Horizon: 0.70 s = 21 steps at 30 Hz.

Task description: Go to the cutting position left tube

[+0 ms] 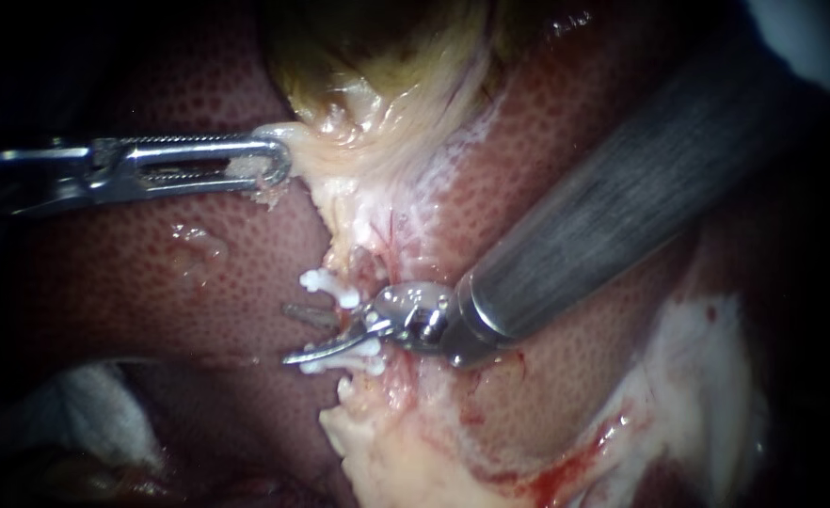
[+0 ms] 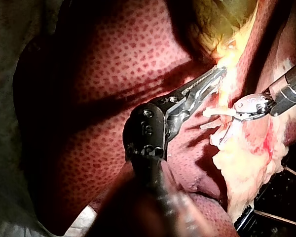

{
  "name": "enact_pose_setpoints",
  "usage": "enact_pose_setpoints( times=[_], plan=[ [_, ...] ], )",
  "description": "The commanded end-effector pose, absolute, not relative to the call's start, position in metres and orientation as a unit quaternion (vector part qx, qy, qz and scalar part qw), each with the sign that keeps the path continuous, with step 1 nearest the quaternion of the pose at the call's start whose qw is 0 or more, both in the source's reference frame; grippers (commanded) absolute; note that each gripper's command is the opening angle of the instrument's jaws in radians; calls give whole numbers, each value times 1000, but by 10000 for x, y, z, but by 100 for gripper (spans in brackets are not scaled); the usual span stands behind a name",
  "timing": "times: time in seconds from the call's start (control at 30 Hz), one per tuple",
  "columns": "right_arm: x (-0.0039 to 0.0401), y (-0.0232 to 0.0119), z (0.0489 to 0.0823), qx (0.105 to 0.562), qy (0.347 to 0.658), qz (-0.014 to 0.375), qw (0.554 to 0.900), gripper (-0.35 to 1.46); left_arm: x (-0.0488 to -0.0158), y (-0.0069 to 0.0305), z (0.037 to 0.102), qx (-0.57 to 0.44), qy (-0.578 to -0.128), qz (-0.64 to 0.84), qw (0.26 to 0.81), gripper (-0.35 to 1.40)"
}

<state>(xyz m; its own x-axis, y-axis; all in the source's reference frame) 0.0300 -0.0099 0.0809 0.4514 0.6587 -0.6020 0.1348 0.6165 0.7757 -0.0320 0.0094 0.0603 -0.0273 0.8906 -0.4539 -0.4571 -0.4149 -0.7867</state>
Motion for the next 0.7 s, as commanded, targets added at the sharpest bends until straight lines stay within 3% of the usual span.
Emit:
enact_pose_setpoints(
  times=[0.03,0.4,0.43,0.7],
  plan=[
    [300,-99,809,402,494,174,751,130,-320,94,603,-492,-220,682,494,-35],
    [301,-99,809,402,495,175,750,130,-320,94,603,-492,-220,682,494,-35],
    [301,-99,809,402,495,175,750,120,-320,94,603,-492,-220,682,494,-35],
    [300,-99,809,402,495,175,750,123,-320,94,603,-492,-221,682,493,-35]
  ],
)
